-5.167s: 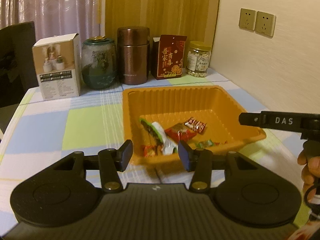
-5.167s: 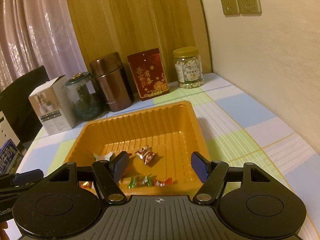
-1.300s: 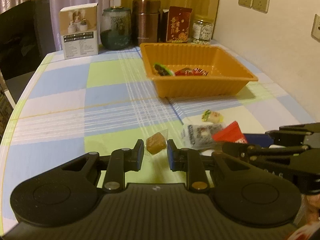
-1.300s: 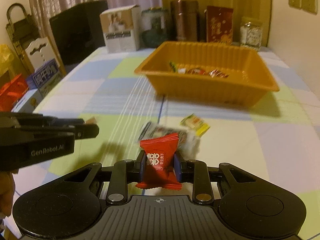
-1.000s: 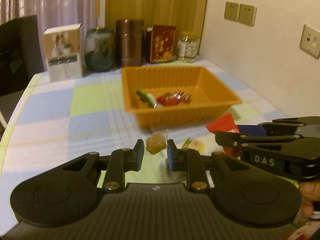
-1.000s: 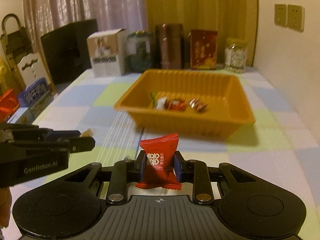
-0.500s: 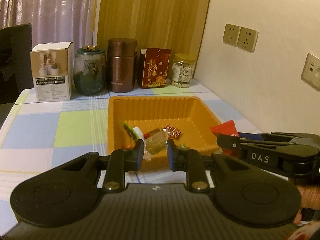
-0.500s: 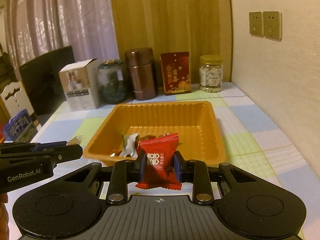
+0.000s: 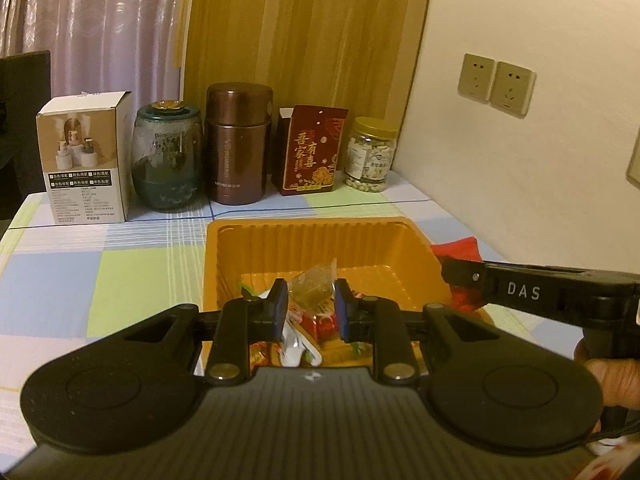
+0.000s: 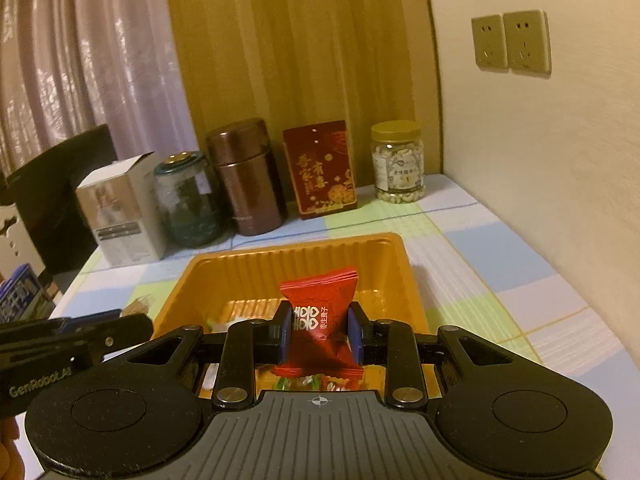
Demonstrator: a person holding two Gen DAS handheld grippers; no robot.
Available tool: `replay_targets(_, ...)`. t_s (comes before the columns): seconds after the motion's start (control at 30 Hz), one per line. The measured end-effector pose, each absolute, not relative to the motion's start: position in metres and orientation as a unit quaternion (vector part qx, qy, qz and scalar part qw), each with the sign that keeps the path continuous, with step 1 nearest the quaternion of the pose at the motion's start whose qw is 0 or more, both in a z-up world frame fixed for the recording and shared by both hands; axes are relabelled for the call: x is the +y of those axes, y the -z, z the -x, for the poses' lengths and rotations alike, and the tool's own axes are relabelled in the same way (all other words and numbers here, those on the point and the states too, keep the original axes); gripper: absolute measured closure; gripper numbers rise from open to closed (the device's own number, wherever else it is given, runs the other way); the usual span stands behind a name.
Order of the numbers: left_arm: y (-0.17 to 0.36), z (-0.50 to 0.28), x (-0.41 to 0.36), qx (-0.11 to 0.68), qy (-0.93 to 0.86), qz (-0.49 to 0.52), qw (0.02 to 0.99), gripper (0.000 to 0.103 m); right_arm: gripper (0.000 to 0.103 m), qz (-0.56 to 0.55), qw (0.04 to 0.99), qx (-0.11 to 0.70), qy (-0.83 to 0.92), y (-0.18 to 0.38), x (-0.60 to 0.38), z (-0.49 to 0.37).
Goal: Organize snacks
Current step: 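Open the left tool over the tray while the right tool opens, releasing both snacks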
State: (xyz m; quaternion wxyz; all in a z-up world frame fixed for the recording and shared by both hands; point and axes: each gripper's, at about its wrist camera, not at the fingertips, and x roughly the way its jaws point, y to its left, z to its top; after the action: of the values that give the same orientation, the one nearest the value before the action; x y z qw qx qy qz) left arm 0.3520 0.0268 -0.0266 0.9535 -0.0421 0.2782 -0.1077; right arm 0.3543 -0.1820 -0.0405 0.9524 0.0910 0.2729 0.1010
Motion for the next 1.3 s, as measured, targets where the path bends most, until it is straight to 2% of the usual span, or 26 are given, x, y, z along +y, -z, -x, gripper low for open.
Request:
replay_targets(0.37, 0.043, -0.386, 0.032, 0.292, 0.104, 0.057, 0.949, 0.080, 0.074, -0.106, 0.946, 0.293, -0.092, 0.057, -0.181, -0.388)
replay_targets(0.4, 0.044, -0.389, 0.030, 0.292, 0.105, 0.050, 0.949, 0.075, 0.074, -0.107, 0.945, 0.295, -0.091, 0.058, -0.181, -0.389)
replay_targets(0.43, 0.045, -0.390, 0.028, 0.292, 0.106, 0.041, 0.950, 0.065, 0.074, -0.109, 0.944, 0.297, -0.091, 0.059, -0.182, -0.390)
replay_targets(0.5, 0.047, -0.391, 0.026, 0.289, 0.096, 0.029, 0.952, 0.059, 0.074, -0.113, 0.943, 0.299, -0.094, 0.060, -0.181, -0.391)
replay_targets(1.3, 0.056, -0.388, 0.037, 0.317, 0.072, 0.030, 0.945, 0.059, 0.074, -0.127, 0.938, 0.302, -0.113, 0.063, -0.180, -0.390)
